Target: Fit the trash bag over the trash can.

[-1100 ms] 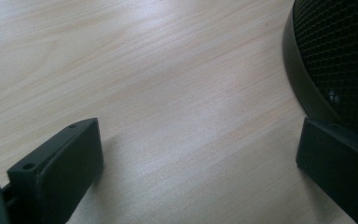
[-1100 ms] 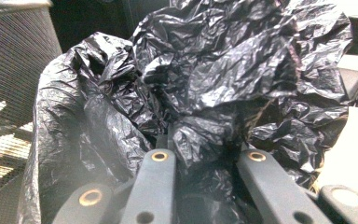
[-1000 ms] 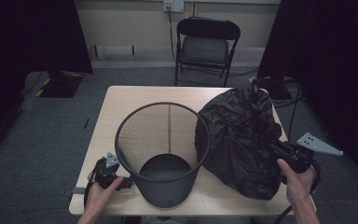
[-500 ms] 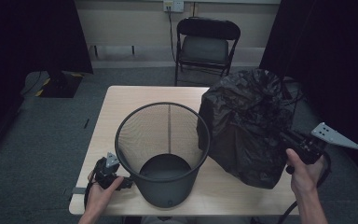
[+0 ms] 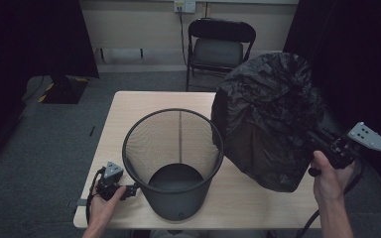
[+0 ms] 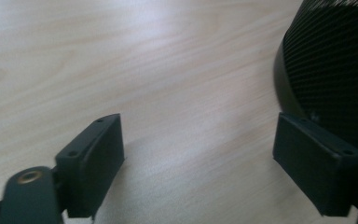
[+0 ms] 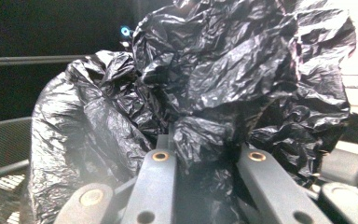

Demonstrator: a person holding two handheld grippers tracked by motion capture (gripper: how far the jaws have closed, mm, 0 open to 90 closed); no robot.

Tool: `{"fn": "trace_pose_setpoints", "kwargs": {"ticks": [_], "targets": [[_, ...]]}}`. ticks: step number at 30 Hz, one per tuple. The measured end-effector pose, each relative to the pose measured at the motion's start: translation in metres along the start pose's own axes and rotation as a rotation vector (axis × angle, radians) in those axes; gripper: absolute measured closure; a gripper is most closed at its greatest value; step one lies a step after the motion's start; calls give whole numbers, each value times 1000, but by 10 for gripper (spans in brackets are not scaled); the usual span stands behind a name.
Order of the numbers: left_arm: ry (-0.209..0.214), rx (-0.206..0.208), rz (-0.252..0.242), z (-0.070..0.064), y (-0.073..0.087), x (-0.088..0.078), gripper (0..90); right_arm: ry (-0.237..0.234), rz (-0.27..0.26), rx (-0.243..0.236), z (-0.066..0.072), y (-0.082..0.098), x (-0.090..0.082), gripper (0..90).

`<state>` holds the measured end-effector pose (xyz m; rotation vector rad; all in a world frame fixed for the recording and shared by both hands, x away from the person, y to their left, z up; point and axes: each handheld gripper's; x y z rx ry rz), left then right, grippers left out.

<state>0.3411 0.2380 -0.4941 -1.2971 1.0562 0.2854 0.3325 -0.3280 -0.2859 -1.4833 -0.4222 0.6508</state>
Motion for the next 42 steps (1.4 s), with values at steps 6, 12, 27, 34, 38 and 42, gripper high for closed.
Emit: {"fn": "trace_pose_setpoints", "kwargs": {"ticks": [6, 12, 27, 34, 38, 42], "targets": [[33, 8, -81, -5, -3, -12, 168, -25, -51, -24, 11, -10, -8, 812], [59, 13, -125, -9, -4, -17, 168, -30, -104, -36, 15, -24, -19, 812], [71, 9, -116, -8, -5, -14, 178, -91, -197, -34, 24, -40, -36, 812], [59, 1, -117, -11, -7, -12, 212, -169, -212, -23, 35, -41, -25, 812], [55, 12, -115, -14, -10, -9, 220, -206, -233, -30, 43, -49, -22, 811], [55, 22, -111, -18, -12, -7, 225, -223, -250, -43, 49, -55, -25, 811]]}}
Point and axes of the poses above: each handheld gripper's, and its own axes: x roughly forward along the jaws, y roughly out of its underside, z roughly to its left, and after that the axes turned 11 degrees about z, right-handed
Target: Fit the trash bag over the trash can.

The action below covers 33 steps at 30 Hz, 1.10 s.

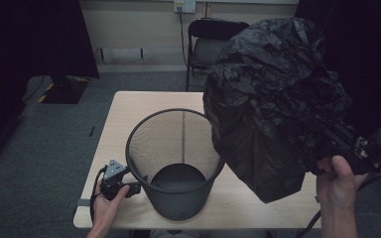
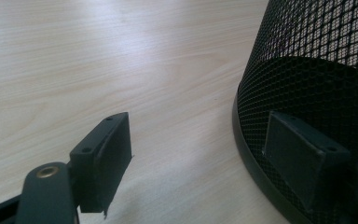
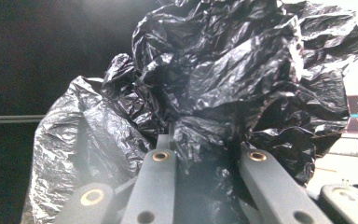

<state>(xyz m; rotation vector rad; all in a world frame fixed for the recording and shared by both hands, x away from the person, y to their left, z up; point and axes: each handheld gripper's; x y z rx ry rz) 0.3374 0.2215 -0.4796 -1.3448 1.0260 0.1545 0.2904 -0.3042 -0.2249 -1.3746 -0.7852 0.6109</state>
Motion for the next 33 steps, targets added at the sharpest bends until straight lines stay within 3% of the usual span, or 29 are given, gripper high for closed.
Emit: {"fn": "trace_pose_setpoints", "kwargs": {"ticks": [10, 24, 33], "targets": [[14, -3, -2, -10, -7, 10, 226, -76, -22, 25, 7, 1, 10, 811], [19, 23, 5, -24, -24, 28, 239, -222, 16, 78, 24, 23, 63, 810], [38, 66, -2, -38, -30, 36, 272, -245, 76, 60, 34, 28, 83, 808]]}}
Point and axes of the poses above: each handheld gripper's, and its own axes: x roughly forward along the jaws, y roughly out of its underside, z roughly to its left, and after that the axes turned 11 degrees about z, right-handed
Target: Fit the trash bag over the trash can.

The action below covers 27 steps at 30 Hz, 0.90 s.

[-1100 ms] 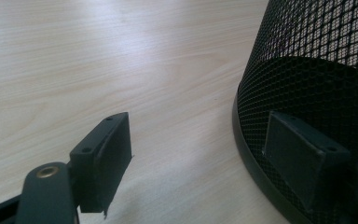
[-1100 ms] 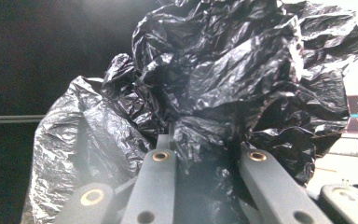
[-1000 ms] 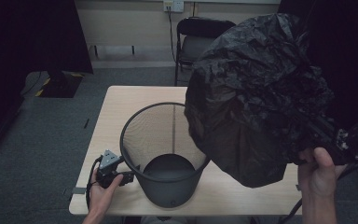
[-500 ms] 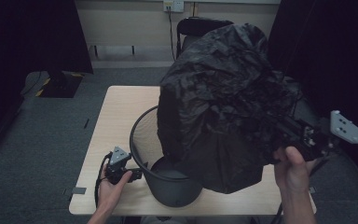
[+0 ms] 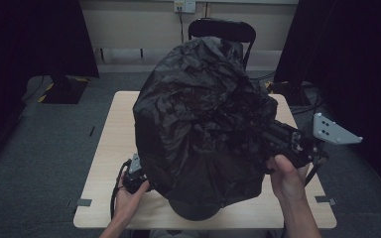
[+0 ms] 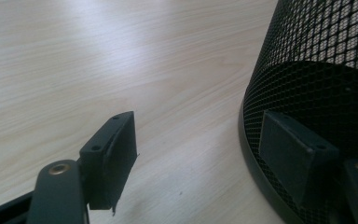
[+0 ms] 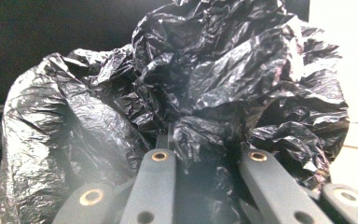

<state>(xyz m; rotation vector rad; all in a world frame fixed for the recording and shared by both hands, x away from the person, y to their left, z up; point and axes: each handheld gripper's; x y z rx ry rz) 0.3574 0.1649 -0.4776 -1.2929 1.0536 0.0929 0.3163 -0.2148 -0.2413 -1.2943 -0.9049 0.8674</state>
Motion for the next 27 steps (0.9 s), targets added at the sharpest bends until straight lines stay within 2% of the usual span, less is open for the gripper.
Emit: {"fn": "trace_pose_setpoints", "kwargs": {"ticks": [3, 5, 8, 11, 15, 19, 21, 22, 25, 27], "targets": [[7, 21, 1, -4, -1, 1, 273, 28, 38, -7, -2, 5, 2, 805], [11, 33, -3, -6, -1, 2, 276, 26, 61, 0, -4, 8, 4, 803], [20, 29, -2, -8, -1, 3, 256, 37, 102, -12, -5, 10, 5, 790], [31, 8, -13, -4, -1, 0, 209, 47, 126, -11, -6, 11, 6, 737], [11, -7, -47, 7, -1, -17, 196, 62, 147, -13, -7, 11, 5, 662], [-19, -8, -106, 17, -1, -40, 193, 129, 189, -7, -11, 11, 5, 509], [-21, -19, -132, 20, -3, -52, 186, 177, 212, 1, -13, 12, 6, 409], [-21, -18, -147, 21, -4, -58, 186, 186, 220, 10, -15, 12, 7, 372], [-23, 6, -208, 21, -8, -74, 186, 203, 234, 22, -17, 11, 9, 276], [-14, 17, -242, 19, -11, -83, 186, 212, 255, 30, -19, 10, 9, 242]]}}
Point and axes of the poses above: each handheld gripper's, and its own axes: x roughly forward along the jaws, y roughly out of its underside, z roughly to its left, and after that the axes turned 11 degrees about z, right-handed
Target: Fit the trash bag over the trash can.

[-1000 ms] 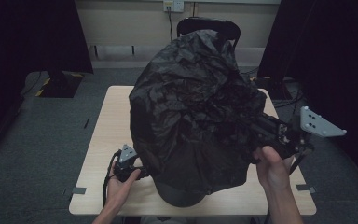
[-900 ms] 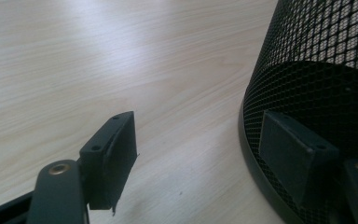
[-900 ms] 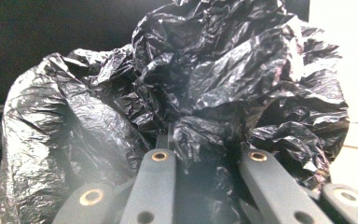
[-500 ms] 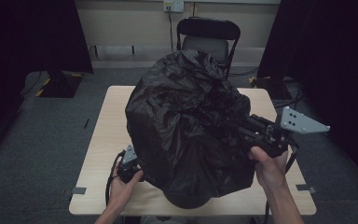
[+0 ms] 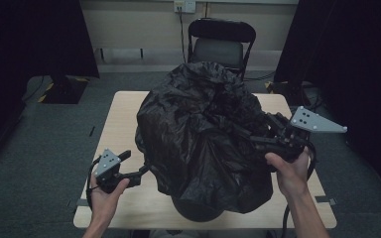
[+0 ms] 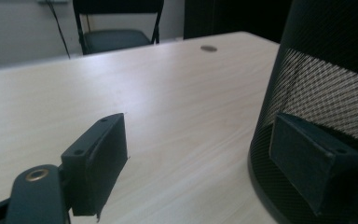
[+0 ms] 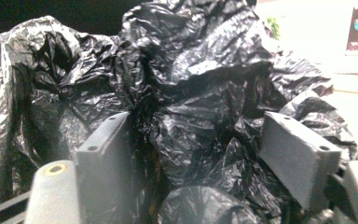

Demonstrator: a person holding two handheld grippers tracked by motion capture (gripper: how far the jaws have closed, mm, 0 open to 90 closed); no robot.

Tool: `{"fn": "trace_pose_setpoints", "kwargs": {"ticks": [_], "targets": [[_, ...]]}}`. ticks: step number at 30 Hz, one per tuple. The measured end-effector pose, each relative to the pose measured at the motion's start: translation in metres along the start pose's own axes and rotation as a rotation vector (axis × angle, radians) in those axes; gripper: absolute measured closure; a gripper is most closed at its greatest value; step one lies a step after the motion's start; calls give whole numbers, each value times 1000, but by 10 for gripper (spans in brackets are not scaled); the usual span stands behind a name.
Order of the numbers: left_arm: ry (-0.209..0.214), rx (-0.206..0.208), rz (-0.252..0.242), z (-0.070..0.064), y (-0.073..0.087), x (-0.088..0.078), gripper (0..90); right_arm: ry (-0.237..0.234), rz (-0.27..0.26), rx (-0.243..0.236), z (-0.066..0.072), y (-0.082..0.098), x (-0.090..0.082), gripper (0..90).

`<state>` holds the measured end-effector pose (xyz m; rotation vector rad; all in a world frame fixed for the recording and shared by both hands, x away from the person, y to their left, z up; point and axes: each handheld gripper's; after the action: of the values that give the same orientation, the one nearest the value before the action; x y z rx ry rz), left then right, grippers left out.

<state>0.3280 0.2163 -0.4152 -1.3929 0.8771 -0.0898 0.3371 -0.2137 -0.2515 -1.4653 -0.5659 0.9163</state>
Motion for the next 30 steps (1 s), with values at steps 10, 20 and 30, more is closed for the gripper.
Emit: {"fn": "trace_pose_setpoints", "kwargs": {"ticks": [10, 20, 30], "targets": [[29, 42, -151, -15, -30, -46, 206, 7, 28, 3, -1, -9, -7, 130], [22, 71, -214, -13, -45, -85, 318, 17, -29, -12, 1, -8, -28, 213], [67, -3, -312, -13, -43, -104, 300, 46, -37, 2, -7, 15, -51, 503]]}}
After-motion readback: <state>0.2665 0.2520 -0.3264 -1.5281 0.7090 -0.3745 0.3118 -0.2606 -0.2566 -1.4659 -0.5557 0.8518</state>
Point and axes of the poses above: each handheld gripper's, and its own axes: x roughly forward along the jaws, y roughly out of its underside, z roughly to its left, and after that the axes turned 11 degrees about z, right-handed
